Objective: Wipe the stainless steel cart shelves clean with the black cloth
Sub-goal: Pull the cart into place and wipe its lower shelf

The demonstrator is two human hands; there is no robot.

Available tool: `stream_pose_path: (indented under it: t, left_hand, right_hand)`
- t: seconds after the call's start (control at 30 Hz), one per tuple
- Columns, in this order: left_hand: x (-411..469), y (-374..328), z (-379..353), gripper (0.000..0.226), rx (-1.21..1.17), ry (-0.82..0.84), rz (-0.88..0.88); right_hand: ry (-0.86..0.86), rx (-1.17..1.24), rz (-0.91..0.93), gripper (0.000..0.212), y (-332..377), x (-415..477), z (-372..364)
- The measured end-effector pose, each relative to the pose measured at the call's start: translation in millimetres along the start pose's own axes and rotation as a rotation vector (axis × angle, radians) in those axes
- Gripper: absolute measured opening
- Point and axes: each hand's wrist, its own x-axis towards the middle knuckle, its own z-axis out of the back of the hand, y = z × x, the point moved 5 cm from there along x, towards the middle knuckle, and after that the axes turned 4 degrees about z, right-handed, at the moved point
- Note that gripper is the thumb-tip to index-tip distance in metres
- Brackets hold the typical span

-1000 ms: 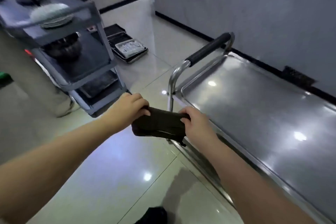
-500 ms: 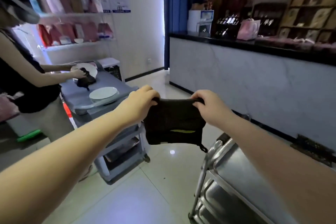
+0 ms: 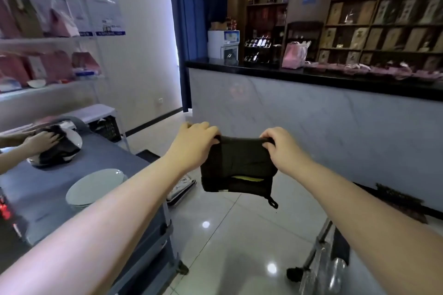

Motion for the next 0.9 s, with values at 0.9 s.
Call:
stream_pose_path:
  t: [0.9]
  left_hand:
    - [656.4, 5.6, -316.8, 0.021, -0.273, -0.171, -0.396]
  right_hand:
    - [-0.358, -0.327, -0.343, 0.030, -354.6, 475.2, 71.9]
